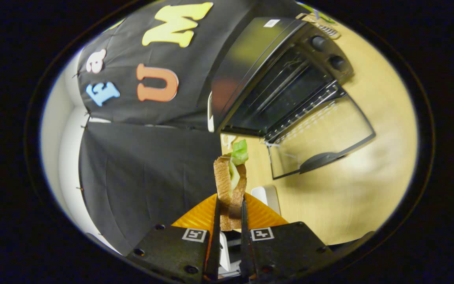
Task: Open the toaster oven, put the food inside, and close the toaster oven door.
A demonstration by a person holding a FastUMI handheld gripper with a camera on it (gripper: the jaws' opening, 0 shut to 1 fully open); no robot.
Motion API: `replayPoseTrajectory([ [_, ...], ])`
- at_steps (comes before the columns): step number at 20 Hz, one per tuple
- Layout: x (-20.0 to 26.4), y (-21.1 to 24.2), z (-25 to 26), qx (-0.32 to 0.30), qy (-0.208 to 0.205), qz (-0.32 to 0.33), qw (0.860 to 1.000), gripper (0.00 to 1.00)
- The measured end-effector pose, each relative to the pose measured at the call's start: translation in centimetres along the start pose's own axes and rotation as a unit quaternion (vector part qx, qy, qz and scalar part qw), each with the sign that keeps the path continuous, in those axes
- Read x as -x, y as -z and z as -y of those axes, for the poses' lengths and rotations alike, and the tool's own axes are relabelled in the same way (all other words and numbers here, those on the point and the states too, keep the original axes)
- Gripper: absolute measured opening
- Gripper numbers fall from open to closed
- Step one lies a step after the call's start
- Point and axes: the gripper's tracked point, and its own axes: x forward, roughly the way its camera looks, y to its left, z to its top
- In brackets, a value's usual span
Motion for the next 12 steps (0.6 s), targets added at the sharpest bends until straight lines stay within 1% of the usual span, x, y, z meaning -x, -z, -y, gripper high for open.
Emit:
replayPoseTrajectory([
  [2,0.5,-2.6,1.2,-0.032,-0.005,0.046,0.998,0.27],
  [5,-0.2,-6.5,3.1,-0.072,-0.002,0.106,0.992,0.27],
  [7,-1.3,-8.5,3.7,-0.077,-0.007,0.144,0.987,0.27],
  [10,-3.4,-12.1,4.7,-0.08,-0.011,0.187,0.979,0.27],
  [12,-4.7,-13.7,5.3,-0.082,-0.015,0.209,0.974,0.27],
])
